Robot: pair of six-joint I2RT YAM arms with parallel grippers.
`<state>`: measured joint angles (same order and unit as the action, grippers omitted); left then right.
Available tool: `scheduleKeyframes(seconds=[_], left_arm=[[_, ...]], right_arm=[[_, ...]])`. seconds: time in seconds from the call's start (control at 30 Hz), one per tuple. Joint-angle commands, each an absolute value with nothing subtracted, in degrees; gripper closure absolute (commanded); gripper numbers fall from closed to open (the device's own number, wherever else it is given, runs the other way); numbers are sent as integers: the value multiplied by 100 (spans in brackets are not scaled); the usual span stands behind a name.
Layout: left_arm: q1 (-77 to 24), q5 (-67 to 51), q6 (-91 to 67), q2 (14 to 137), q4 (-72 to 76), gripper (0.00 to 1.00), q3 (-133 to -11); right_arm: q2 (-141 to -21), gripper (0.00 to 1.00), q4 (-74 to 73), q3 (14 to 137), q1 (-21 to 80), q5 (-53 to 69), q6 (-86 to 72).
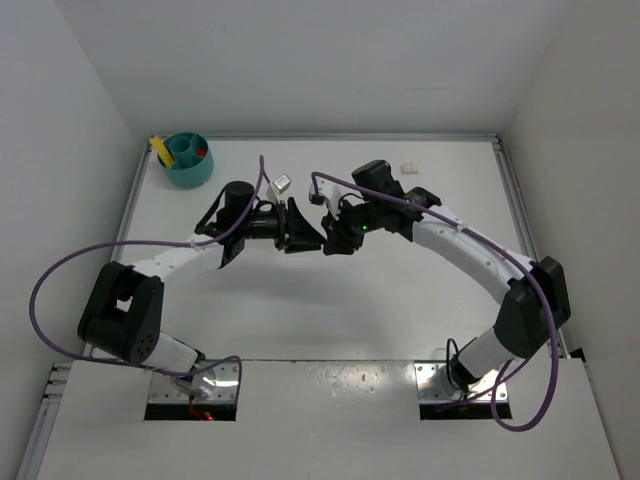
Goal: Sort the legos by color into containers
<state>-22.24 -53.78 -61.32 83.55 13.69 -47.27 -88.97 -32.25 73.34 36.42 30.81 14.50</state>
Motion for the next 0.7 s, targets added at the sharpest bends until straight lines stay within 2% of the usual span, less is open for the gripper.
scheduleKeyframes(seconds=[0.0, 0.23, 0.33, 0.67], left_arm=[[-2355, -5634, -6433, 8429, 1862, 52, -4571], [-2408, -6073, -6899, 8543, 2293, 52, -4570], [-2408, -6126, -6961, 8543, 2241, 49, -4518], [-2294, -6556, -7329, 8420, 2241, 49, -4351]], right_arm=[[-8877, 97, -2751, 7717, 3718, 3050, 1486], [-8929, 100, -2470, 7770, 3718, 3050, 1117], [-8930, 100, -2294, 7770, 3718, 3111, 871], [-9149, 100, -1583, 7690, 3718, 3217, -114]])
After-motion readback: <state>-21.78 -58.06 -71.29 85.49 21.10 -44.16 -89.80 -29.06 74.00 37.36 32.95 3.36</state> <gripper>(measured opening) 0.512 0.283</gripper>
